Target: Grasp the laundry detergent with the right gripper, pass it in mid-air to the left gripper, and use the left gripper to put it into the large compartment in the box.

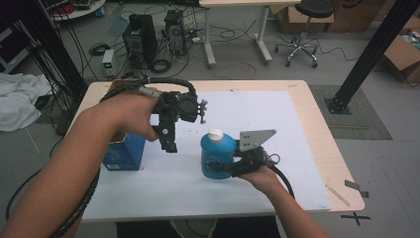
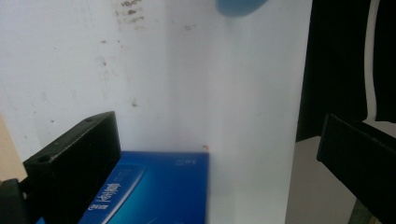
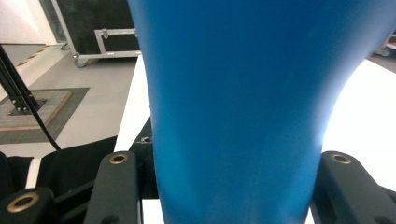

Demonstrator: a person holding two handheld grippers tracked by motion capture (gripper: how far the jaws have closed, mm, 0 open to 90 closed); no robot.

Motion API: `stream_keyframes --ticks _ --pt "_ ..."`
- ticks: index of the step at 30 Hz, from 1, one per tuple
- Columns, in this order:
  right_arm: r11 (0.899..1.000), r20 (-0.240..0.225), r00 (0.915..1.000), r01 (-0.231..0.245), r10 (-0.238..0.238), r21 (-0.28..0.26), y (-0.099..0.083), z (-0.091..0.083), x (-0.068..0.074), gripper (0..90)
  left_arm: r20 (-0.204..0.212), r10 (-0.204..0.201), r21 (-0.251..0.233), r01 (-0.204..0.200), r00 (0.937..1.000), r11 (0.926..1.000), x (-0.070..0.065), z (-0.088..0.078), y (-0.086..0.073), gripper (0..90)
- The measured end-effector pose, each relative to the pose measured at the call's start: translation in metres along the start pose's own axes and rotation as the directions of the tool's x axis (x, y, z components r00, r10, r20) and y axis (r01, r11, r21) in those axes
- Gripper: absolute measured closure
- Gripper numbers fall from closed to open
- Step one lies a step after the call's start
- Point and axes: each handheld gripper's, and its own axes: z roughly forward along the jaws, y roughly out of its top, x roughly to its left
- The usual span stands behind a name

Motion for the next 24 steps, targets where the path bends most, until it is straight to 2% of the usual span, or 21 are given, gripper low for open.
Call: stream_keyframes --ticks 5,11,24 --pt "1.0 -0.017 0.9998 -0.005 0.005 0.004 -0.002 0.024 0.0 46.4 0.02 -0.009 -0.014 0.01 0.9998 0.9999 -0.004 0.008 -0.004 0.1" --pt "1.0 -0.04 0.9992 0.002 -0.002 -0.015 0.0 0.047 -0.001 46.4 0.036 0.007 -0.013 -0.007 0.9993 0.9999 -0.012 0.016 -0.002 0.1" --pt "1.0 -0.075 0.9968 0.027 -0.028 -0.014 0.005 0.073 0.007 46.3 0.043 0.027 -0.021 -0.026 0.9987 0.9994 -0.029 0.023 0.009 0.1"
